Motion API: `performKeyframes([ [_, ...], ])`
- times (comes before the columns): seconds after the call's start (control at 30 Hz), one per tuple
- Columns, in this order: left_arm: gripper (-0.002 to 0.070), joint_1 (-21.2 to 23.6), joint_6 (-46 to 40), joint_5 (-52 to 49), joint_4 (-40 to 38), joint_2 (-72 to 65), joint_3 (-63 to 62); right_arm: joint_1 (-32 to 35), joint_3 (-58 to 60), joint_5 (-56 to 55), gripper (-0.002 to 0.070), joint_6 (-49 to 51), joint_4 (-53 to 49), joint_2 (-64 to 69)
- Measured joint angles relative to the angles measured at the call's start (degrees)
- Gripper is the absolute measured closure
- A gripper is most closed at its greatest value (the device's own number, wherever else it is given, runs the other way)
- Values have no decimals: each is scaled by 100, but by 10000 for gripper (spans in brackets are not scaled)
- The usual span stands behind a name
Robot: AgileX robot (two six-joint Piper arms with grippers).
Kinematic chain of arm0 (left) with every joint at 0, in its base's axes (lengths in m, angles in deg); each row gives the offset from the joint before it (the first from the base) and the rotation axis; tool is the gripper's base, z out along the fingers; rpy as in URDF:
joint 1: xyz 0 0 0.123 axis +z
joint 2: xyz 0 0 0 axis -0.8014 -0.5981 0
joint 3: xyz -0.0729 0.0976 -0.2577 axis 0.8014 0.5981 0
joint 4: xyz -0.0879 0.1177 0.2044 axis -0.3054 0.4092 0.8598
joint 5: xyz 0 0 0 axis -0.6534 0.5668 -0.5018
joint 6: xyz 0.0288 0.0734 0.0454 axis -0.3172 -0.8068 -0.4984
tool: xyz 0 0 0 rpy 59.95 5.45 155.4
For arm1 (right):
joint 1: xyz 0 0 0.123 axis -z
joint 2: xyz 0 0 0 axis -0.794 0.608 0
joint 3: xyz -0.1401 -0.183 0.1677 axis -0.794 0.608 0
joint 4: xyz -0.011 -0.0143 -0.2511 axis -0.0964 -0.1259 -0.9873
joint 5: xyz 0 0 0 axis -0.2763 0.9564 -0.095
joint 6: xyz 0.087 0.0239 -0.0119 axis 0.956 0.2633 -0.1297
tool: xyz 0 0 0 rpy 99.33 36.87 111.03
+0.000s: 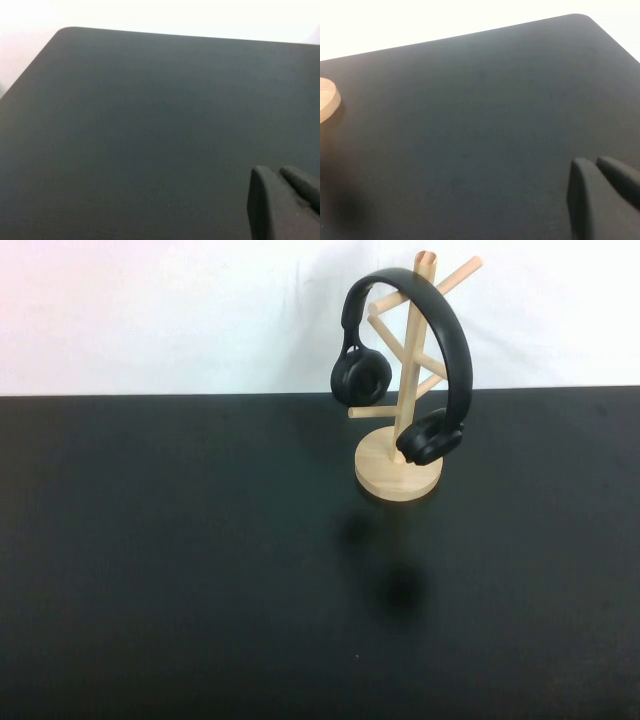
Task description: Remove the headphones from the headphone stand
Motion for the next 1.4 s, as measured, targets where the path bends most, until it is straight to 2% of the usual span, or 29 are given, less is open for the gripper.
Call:
performKeyframes([
  [0.97, 679, 0, 0, -9, 0, 2, 0, 0, 0, -248, 682, 0, -143, 0],
  [1.1, 679, 0, 0, -9, 0, 2, 0, 0, 0, -759, 682, 102, 438, 0],
  [1.3, 679, 0, 0, -9, 0, 2, 0, 0, 0, -1490, 682, 299, 2678, 0],
  [1.4, 679, 0, 0, -9, 0, 2, 0, 0, 0, -1674, 682, 301, 2932, 0],
])
